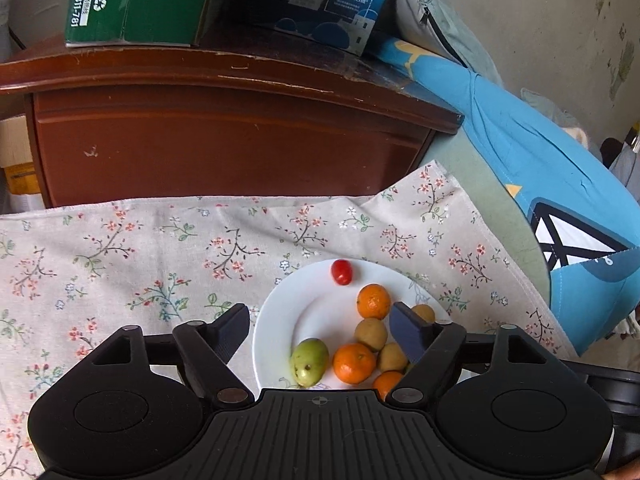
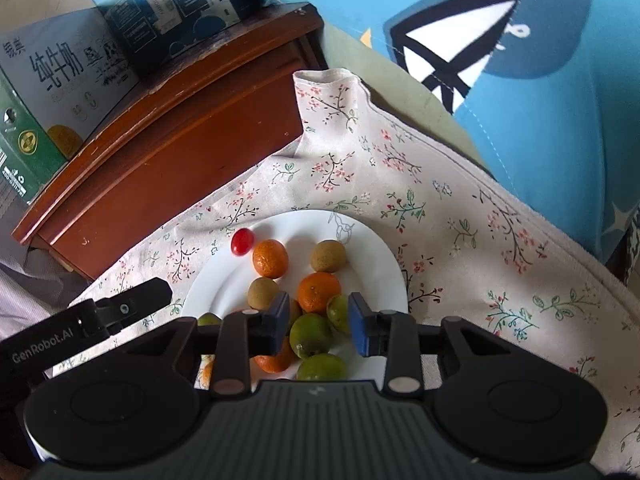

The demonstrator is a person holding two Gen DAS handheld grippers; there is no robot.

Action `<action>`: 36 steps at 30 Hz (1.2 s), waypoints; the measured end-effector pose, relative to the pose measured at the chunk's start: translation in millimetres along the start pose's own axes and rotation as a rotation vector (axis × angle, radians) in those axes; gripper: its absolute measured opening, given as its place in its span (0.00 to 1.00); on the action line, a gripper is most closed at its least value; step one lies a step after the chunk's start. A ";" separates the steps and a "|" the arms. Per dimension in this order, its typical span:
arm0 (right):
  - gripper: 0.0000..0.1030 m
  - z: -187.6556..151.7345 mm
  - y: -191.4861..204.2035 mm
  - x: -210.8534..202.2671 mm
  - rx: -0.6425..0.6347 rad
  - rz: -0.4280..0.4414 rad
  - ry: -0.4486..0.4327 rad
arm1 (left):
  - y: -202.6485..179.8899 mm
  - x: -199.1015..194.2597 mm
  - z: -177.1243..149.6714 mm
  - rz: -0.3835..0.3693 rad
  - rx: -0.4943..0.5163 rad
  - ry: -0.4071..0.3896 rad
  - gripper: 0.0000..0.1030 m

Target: Organize fruits

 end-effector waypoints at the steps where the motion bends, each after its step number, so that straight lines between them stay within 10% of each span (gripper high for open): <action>1: 0.35 -0.8 1.9 -1.1 -0.013 -0.001 -0.003 | 0.0 -2.9 0.1 0.010 0.002 0.006 0.78; 11: 0.69 -17.1 11.3 -17.9 -0.058 -0.016 0.035 | -10.6 -44.0 -4.3 0.131 0.112 0.071 0.95; 36: 0.84 -38.3 9.9 -24.7 -0.128 -0.182 0.057 | 4.7 -35.3 -34.9 0.314 0.163 0.211 0.96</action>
Point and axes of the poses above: each gripper's, at about its wrist camera, not at the fingertips, and x roughly the way its jaws point, y to its left, z to its top, the point moved 7 cm from there along x, roughly the way its jaws point, and after that the axes turned 9 degrees about -z, right-handed, at the moved point
